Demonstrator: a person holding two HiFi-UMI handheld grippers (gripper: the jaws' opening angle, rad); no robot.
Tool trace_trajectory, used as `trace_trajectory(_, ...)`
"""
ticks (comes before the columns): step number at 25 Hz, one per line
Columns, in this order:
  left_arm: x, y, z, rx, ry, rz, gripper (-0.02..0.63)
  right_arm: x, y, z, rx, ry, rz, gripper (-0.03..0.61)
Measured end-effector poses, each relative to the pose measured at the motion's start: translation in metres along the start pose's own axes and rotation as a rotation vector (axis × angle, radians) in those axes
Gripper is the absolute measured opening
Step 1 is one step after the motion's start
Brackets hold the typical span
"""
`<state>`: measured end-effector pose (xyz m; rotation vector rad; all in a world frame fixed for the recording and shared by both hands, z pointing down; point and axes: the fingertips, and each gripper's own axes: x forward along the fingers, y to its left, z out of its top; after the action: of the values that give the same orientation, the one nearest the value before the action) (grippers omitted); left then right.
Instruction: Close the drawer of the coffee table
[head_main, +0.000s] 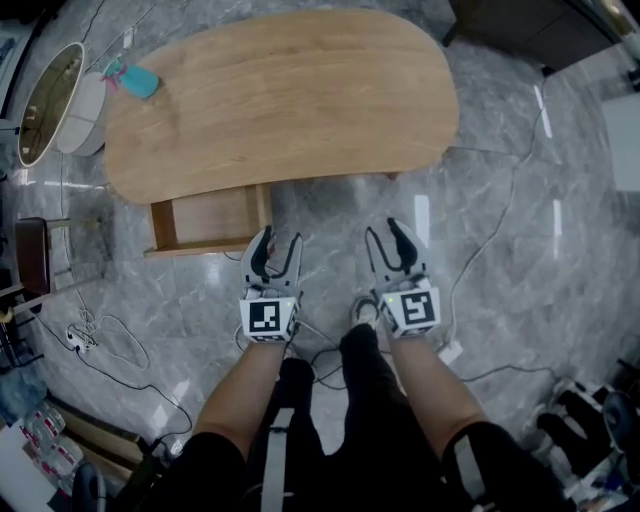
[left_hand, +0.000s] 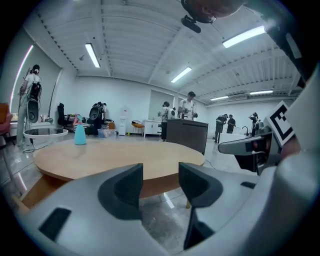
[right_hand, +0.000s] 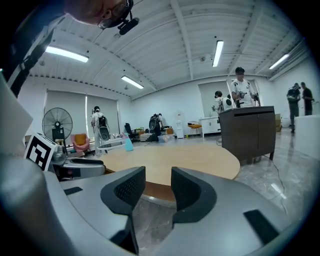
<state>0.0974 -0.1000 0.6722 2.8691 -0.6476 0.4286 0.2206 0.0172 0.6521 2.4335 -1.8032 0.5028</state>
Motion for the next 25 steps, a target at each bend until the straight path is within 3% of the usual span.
trace_trajectory(15, -0.047, 0.002, 0.03, 0.027, 0.009, 0.085, 0.219, -0.021, 0.017, 0.032, -0.003, 0.033, 0.147, 0.144)
trace_trajectory(17, -0.055, 0.012, 0.023, 0.048, 0.019, 0.084, 0.219, -0.02, 0.023, 0.029, -0.003, 0.043, 0.153, 0.144)
trace_trajectory(22, -0.077, 0.055, 0.014, 0.008, 0.019, 0.129, 0.219, -0.014, 0.043, 0.018, 0.001, 0.066, 0.149, 0.144)
trace_trajectory(25, -0.093, 0.083, 0.015, 0.036, 0.017, 0.131, 0.219, -0.008, 0.06, 0.02, 0.006, 0.05, 0.141, 0.144)
